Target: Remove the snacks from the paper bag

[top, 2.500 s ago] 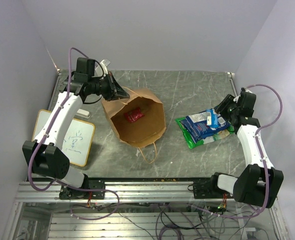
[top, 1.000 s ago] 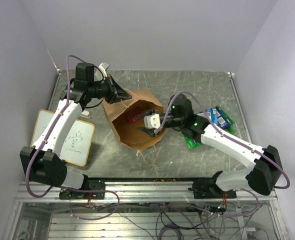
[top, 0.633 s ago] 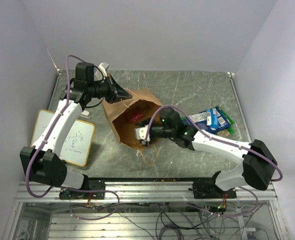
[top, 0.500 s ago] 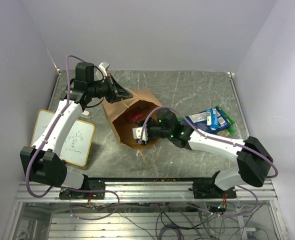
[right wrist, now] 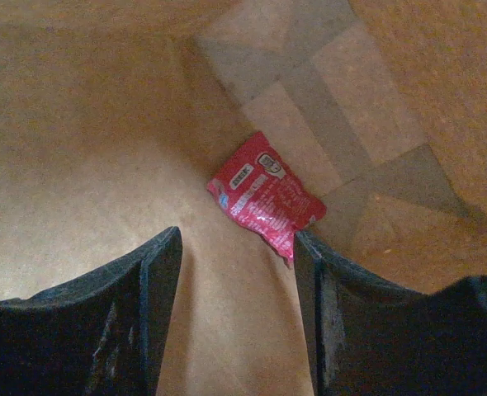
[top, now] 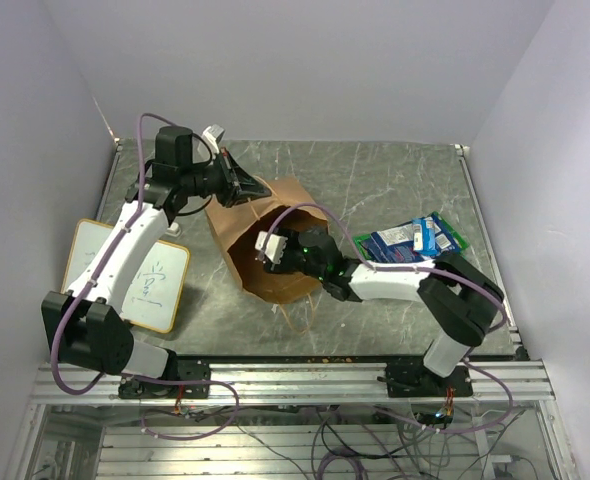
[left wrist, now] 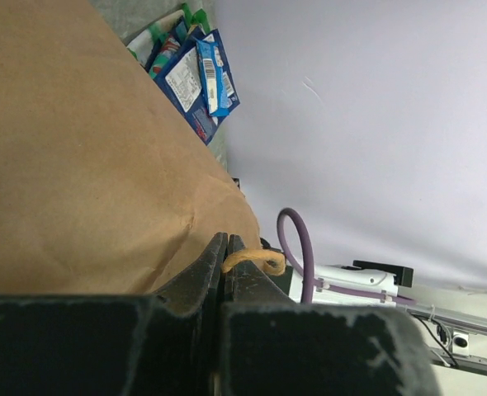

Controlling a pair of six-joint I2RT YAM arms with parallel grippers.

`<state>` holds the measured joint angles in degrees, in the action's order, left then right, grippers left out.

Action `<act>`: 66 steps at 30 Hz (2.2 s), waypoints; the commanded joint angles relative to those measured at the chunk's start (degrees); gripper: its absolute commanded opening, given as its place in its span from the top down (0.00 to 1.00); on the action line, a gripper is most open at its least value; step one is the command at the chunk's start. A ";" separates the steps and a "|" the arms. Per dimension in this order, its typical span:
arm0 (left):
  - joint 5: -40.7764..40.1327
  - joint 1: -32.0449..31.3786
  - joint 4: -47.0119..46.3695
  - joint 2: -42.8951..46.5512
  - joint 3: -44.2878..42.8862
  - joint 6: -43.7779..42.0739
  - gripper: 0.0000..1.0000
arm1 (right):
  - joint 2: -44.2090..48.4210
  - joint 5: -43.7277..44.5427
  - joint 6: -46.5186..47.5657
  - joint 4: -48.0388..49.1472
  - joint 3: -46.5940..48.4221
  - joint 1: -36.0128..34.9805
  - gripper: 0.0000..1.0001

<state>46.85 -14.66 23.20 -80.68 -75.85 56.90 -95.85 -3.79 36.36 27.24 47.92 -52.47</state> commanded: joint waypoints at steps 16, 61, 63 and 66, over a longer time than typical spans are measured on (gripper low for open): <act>1.05 -1.23 -3.40 0.50 -0.96 1.33 0.93 | -13.09 11.12 -12.07 19.16 3.53 -1.11 0.28; 0.45 1.45 6.06 -2.07 -7.99 -6.74 0.93 | -14.45 5.70 -12.36 27.07 6.66 -1.20 0.25; 0.63 0.90 4.69 -2.26 -7.86 -5.69 0.93 | -14.85 6.56 -12.68 28.96 7.11 -2.06 0.25; 0.52 0.43 4.01 -2.79 -8.63 -5.23 0.93 | -15.45 11.55 -13.06 28.54 7.74 -3.84 0.25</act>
<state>46.28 -13.41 30.70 -82.59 -83.00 50.04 -109.67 3.03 24.69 50.06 54.76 -54.13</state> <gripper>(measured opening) 0.074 0.749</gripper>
